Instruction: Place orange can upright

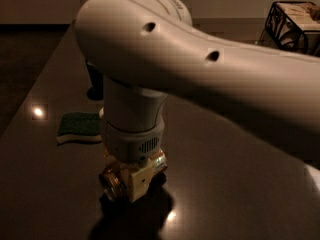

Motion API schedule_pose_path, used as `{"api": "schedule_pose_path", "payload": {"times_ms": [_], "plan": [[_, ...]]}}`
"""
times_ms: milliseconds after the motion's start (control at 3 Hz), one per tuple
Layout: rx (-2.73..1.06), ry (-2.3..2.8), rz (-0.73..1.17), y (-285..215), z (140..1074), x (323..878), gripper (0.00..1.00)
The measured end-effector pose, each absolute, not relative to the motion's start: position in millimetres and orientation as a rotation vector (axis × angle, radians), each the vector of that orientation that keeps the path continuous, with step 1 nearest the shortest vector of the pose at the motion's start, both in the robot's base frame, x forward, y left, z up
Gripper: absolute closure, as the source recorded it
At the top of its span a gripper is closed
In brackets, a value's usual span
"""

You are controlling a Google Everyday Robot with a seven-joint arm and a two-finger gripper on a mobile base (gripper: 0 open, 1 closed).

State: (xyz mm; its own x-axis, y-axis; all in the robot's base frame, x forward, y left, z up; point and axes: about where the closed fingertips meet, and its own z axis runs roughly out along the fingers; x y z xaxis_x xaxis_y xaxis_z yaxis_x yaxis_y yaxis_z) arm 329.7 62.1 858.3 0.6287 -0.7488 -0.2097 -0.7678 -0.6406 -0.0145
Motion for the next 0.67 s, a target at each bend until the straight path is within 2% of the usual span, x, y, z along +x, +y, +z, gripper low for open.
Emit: {"api": "schedule_pose_path", "payload": {"times_ms": [333, 667], "plan": [[-2.612, 1.344, 0.467, 48.4, 880.5, 358.2, 1.00], [-2.450, 1.378, 0.604, 35.9, 903.1, 378.6, 1.00]]}}
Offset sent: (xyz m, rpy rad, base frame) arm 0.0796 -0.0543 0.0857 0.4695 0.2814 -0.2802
